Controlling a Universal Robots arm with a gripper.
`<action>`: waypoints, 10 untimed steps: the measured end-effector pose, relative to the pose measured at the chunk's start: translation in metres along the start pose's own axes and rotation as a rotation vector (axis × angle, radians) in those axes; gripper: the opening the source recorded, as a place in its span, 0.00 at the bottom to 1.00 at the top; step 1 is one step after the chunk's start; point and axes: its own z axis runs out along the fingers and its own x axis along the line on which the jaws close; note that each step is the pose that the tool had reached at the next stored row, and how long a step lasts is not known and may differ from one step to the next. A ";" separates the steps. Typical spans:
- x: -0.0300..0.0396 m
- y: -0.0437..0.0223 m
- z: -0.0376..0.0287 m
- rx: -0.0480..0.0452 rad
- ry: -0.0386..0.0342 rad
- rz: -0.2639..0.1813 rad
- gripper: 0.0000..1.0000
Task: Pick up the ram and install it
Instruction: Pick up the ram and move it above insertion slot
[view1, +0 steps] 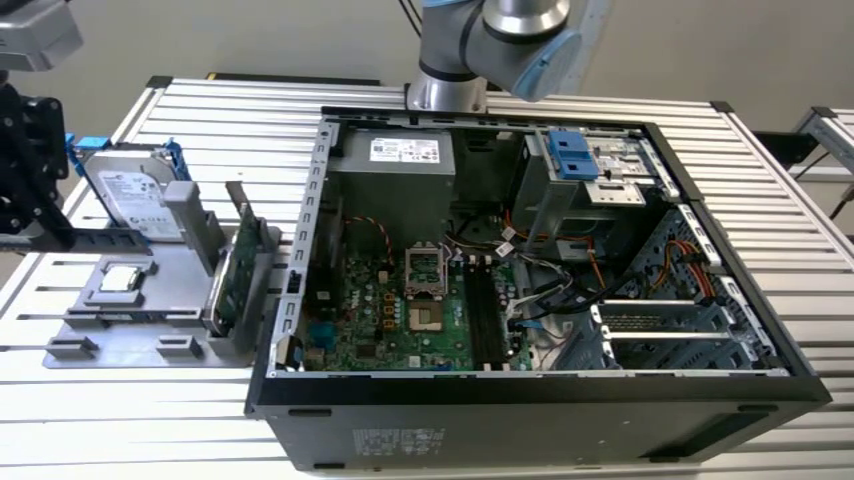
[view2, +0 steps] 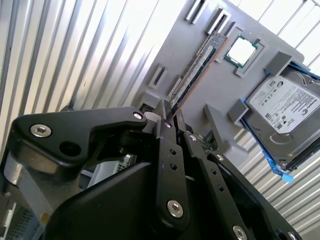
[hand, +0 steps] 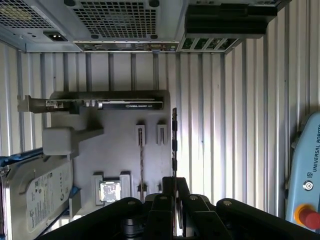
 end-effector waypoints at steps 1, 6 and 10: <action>0.0000 0.0003 -0.0008 0.0001 -0.0005 0.000 0.00; 0.0000 0.0037 -0.0024 -0.0001 -0.0010 0.000 0.00; 0.0002 0.0100 -0.0023 -0.0002 -0.0009 0.000 0.00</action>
